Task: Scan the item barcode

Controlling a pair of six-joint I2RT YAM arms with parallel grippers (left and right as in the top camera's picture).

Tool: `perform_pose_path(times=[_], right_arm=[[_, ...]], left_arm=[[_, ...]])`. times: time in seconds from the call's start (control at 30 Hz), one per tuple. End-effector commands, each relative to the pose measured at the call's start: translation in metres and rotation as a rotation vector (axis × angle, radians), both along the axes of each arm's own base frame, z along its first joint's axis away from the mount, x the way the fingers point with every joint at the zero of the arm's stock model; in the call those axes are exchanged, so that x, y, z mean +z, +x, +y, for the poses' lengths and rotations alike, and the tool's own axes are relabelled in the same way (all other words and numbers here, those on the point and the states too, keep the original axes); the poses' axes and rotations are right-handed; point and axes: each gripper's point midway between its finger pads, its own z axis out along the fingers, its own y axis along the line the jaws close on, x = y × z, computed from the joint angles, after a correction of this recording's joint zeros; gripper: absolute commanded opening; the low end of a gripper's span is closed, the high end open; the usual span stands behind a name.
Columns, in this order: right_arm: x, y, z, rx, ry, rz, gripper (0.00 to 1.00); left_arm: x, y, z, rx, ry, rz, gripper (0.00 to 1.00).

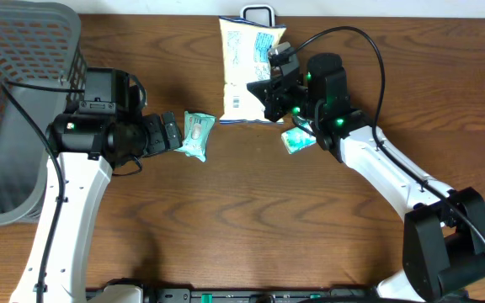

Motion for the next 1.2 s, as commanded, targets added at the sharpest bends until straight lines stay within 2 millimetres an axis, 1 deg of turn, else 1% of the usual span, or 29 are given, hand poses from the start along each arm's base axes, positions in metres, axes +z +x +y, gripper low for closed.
perform_pose_path(times=[0.0, 0.27, 0.37, 0.43, 0.5, 0.53, 0.57, 0.63, 0.7, 0.77, 0.87, 0.97, 1.03, 1.1, 1.17], right_arm=[[0.016, 0.007, -0.008, -0.057, -0.001, -0.037, 0.01], [0.016, 0.007, -0.008, -0.058, -0.002, -0.036, 0.01], [0.012, 0.011, -0.013, -0.1, -0.027, -0.034, 0.02], [-0.001, 0.02, -0.029, -0.216, -0.106, -0.02, 0.02], [-0.019, 0.027, -0.055, -0.381, -0.234, -0.003, 0.02], [-0.027, 0.029, -0.072, -0.475, -0.318, -0.006, 0.01], [-0.029, 0.03, -0.084, -0.53, -0.387, -0.024, 0.01], [-0.03, 0.031, -0.095, -0.579, -0.485, -0.07, 0.01], [-0.029, 0.032, -0.096, -0.58, -0.534, -0.101, 0.01], [-0.033, 0.031, -0.092, -0.556, -0.575, -0.12, 0.01], [-0.052, 0.028, -0.087, -0.497, -0.684, -0.136, 0.01], [-0.071, 0.029, -0.098, -0.534, -0.861, -0.172, 0.01], [-0.076, 0.029, -0.1, -0.544, -0.969, -0.213, 0.01], [-0.081, 0.027, -0.092, -0.506, -1.035, -0.252, 0.01], [-0.086, 0.023, -0.075, -0.462, -1.044, -0.276, 0.01]], left_arm=[[0.001, 0.001, 0.003, -0.001, 0.009, -0.003, 0.98], [0.001, 0.001, 0.003, -0.001, 0.009, -0.003, 0.98], [0.001, 0.001, 0.003, -0.001, 0.009, -0.003, 0.98], [0.001, 0.001, 0.003, -0.001, 0.009, -0.003, 0.98], [0.001, 0.001, 0.003, -0.001, 0.009, -0.003, 0.98], [0.001, 0.001, 0.003, -0.001, 0.009, -0.003, 0.98], [0.001, 0.001, 0.003, -0.001, 0.009, -0.003, 0.98], [0.001, 0.001, 0.003, -0.001, 0.009, -0.003, 0.98], [0.001, 0.001, 0.003, -0.001, 0.009, -0.003, 0.98], [0.001, 0.001, 0.003, -0.001, 0.009, -0.003, 0.98], [0.001, 0.001, 0.003, -0.001, 0.009, -0.003, 0.98], [0.001, 0.001, 0.003, -0.001, 0.009, -0.003, 0.98], [0.001, 0.001, 0.003, -0.001, 0.009, -0.003, 0.98], [0.001, 0.001, 0.003, -0.001, 0.009, -0.003, 0.98], [0.001, 0.001, 0.003, -0.001, 0.009, -0.003, 0.98]])
